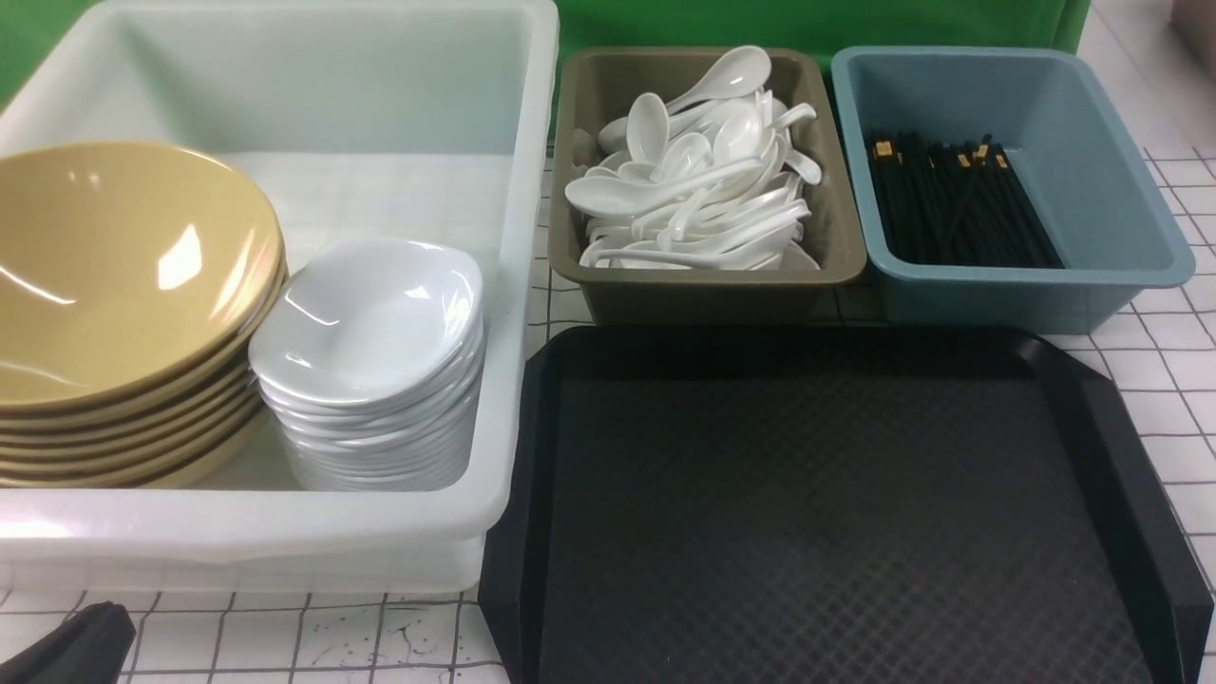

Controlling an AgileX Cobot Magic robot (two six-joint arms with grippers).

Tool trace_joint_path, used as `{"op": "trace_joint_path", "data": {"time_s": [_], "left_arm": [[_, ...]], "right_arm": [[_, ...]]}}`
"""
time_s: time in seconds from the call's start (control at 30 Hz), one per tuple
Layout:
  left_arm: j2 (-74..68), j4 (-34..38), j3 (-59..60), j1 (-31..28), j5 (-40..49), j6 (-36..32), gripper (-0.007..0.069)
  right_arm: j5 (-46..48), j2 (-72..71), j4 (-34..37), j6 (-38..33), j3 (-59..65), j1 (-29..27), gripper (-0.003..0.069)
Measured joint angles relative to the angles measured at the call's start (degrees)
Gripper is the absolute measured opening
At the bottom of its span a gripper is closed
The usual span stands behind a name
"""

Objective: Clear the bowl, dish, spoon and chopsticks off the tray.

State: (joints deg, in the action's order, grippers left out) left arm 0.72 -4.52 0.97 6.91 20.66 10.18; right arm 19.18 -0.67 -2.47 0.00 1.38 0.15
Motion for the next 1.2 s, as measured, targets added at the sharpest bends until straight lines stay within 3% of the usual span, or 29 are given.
{"op": "trace_joint_path", "data": {"time_s": [1.2], "left_arm": [[0.0,0.2,0.2,0.1,-0.9,-0.2,-0.0012]], "right_arm": [[0.0,0.0,0.0,0.0,0.0,0.0,0.0076]]}}
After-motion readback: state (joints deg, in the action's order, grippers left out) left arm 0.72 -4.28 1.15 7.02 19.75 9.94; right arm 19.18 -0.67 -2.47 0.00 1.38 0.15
